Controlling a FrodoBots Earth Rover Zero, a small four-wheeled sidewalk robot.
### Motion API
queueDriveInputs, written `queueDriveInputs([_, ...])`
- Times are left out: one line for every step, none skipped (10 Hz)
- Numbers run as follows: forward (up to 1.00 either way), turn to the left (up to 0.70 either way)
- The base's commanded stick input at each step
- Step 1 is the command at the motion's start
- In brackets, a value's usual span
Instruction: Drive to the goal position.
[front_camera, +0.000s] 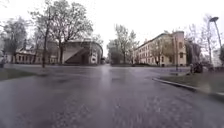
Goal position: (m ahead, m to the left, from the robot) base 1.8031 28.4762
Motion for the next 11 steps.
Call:
queueDriveInputs([1.0, 0.39])
queueDriveInputs([1.0, 0.4])
queueDriveInputs([1.0, 0.12])
queueDriveInputs([1.0, 0.0])
queueDriveInputs([1.0, 0.0])
queueDriveInputs([1.0, 0.0])
queueDriveInputs([1.0, 0.0])
queueDriveInputs([1.0, 0.0])
queueDriveInputs([1.0, 0.0])
queueDriveInputs([1.0, 0.0])
queueDriveInputs([1.0, 0.0])
